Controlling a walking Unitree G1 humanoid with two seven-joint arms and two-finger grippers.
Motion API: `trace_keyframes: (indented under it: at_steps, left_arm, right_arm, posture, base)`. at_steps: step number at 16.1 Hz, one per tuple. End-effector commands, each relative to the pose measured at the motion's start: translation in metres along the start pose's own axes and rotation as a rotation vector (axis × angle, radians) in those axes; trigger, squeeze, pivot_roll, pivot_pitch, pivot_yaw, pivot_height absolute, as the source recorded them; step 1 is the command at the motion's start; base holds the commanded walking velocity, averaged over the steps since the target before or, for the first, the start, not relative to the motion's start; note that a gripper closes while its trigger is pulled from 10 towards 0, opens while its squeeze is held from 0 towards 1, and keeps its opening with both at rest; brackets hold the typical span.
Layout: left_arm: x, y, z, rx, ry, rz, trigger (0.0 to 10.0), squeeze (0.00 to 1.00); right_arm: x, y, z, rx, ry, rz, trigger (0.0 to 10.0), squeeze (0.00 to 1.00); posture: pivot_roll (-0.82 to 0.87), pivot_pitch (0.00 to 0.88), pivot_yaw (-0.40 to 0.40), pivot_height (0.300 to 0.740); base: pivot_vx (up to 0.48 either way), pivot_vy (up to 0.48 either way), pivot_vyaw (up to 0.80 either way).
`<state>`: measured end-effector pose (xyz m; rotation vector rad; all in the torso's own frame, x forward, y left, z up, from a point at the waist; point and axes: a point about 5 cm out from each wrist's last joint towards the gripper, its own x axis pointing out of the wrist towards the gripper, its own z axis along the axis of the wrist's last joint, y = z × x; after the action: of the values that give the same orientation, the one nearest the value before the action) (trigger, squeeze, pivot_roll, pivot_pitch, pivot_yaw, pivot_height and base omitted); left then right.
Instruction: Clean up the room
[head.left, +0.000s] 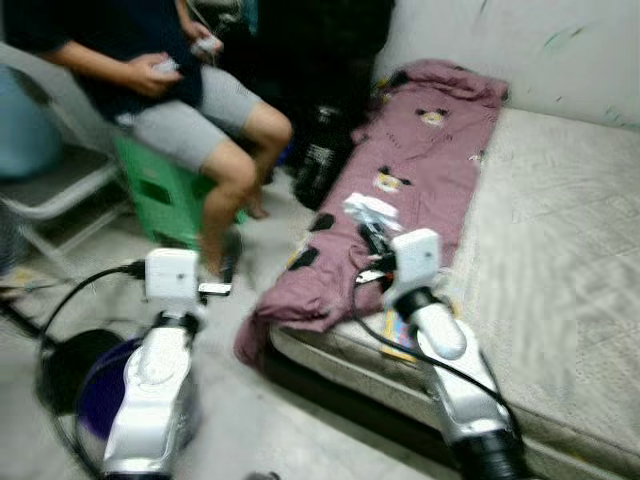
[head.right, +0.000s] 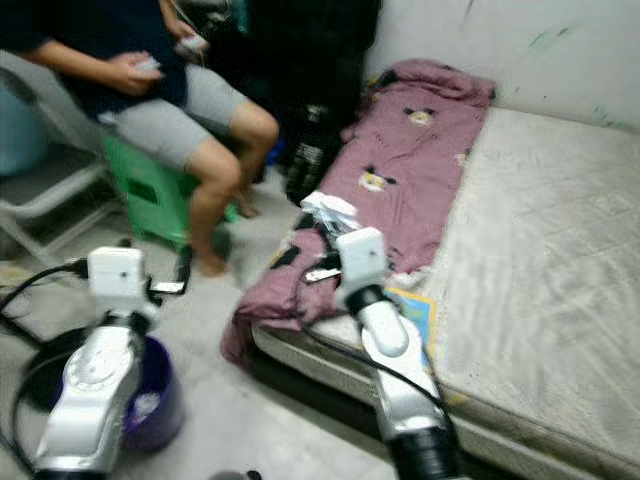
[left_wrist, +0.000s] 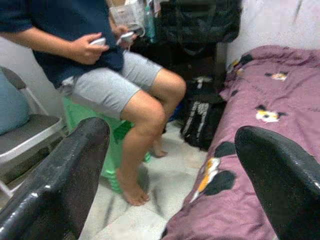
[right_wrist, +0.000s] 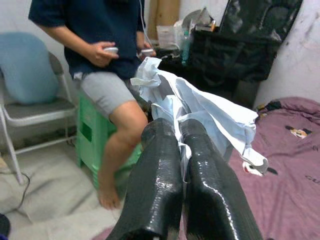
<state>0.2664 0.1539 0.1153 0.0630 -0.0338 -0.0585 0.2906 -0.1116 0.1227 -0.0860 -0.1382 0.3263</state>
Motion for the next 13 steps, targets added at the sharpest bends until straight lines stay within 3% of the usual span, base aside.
trace_keyframes:
  at_steps: [1,13]
  left_arm:
    - [0.0005,0.0014,-0.0016,0.01,0.012,-0.009,10.0,0.0]
    - [-0.0005,-0.002,-0.0006,-0.011,0.004,-0.058,10.0,0.0]
  right_arm:
    - [0.0007,0.0004,0.005,0.006,-0.022,-0.006,10.0,0.0]
    - [-0.0016,0.001,0.0044,0.008,-0.027,-0.007,10.0,0.0]
  posture:
    - [0.02,0.0,0.021,0.74]
    - [0.02,0.0,0.018,0.74]
  base:
    - [0.0,0.0,0.8]
    - [0.0,0.0,0.74]
